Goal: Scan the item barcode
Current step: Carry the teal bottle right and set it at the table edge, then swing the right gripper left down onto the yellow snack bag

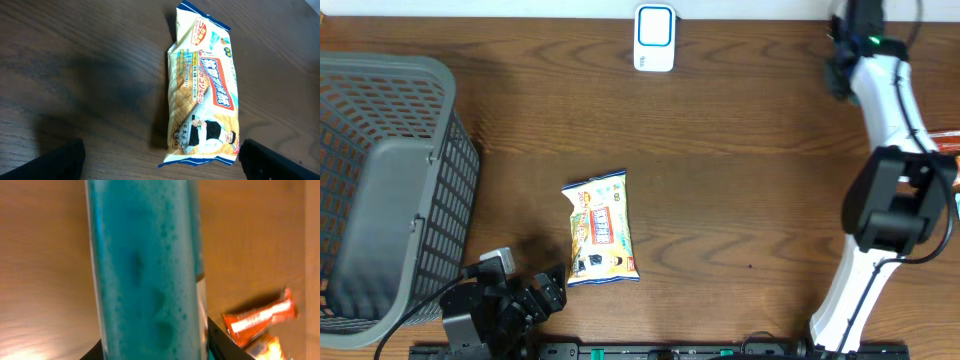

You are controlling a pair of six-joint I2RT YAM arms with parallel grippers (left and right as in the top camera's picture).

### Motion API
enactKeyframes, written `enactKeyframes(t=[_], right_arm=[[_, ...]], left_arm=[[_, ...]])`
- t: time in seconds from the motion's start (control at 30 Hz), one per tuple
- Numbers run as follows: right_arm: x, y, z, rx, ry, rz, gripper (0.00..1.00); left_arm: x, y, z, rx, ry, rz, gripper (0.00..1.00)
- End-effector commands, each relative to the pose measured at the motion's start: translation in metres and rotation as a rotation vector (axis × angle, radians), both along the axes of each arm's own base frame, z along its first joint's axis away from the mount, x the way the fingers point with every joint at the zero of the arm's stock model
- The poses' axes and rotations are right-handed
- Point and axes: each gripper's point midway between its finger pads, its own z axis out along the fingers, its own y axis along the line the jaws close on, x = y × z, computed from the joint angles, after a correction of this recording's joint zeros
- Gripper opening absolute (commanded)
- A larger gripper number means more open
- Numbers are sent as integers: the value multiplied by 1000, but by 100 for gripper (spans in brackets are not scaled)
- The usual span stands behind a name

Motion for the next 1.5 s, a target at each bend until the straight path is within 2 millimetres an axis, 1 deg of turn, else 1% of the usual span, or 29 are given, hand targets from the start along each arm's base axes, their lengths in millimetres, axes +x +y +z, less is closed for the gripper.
enactKeyframes(t=[0.0,0.03,0.1,0.2,0.3,0.37,0.43,0.47,0.5,0.53,0.57,0.6,0.63,0.67,0.7,0.8,0.83,0.87,0.97,1.03,1.07,1.13,1.2,1.3,1.37,1.43,1.47], right_arm=[[-35,-66,-44,-34,81,-171,1],[-44,-80,-51,-38,91,-202,1],[-57,-103,-59,-32,93,-253,2],[-67,-119,-65,11,89,-286,4],[-76,-136,-66,46,42,-395,10],[-83,-147,-66,56,26,-443,23],[-87,-154,-65,62,12,-480,39],[-88,-156,-64,64,6,-492,54],[-88,-158,-62,68,-1,-504,62],[-87,-158,-59,71,-12,-517,68],[-86,-158,-55,77,-24,-531,76],[-83,-156,-50,88,-39,-535,82],[-79,-152,-43,103,-52,-524,92],[-75,-149,-35,112,-65,-514,99],[-70,-146,-27,123,-82,-502,99],[-57,-135,7,184,-172,-499,99],[-51,-128,20,223,-211,-498,99],[-46,-118,33,275,-247,-488,99],[-32,-79,65,464,-322,-416,99],[-28,-39,86,624,-341,-345,99],[-27,-22,93,683,-339,-323,99],[-28,18,104,820,-315,-292,99],[-32,59,107,941,-257,-299,99],[-43,118,101,1054,-130,-318,99],[-53,158,95,1072,-40,-303,99],[-64,205,91,1057,43,-237,99],[-69,224,90,1047,72,-206,99]], left_arm=[[-7,-2,-8,-3,36,-15,98],[-7,-2,-8,-3,36,-15,99],[-7,-2,-8,-3,36,-15,98],[-7,-2,-8,-3,36,-15,98],[-7,-2,-8,-3,36,-15,99],[-7,-2,-8,-3,36,-15,98],[-7,-2,-8,-3,36,-15,98],[-7,-2,-8,-3,36,-15,98],[-7,-2,-8,-3,36,-15,98],[-7,-2,-8,-3,36,-15,98],[-7,-2,-8,-3,36,-15,98],[-7,-2,-8,-3,36,-15,98],[-7,-2,-8,-3,36,-15,98],[-7,-2,-8,-3,36,-15,99],[-7,-2,-8,-3,36,-15,98],[-7,-2,-8,-3,36,-15,98],[-7,-2,-8,-3,36,-15,98],[-7,-2,-8,-3,36,-15,98],[-7,-2,-8,-3,36,-15,98],[-7,-2,-8,-3,36,-15,98],[-7,-2,-8,-3,36,-15,98],[-7,-2,-8,-3,36,-15,99],[-7,-2,-8,-3,36,-15,98],[-7,-2,-8,-3,36,-15,99],[-7,-2,-8,-3,36,-15,98],[-7,-2,-8,-3,36,-15,98],[-7,-2,-8,-3,36,-15,98]])
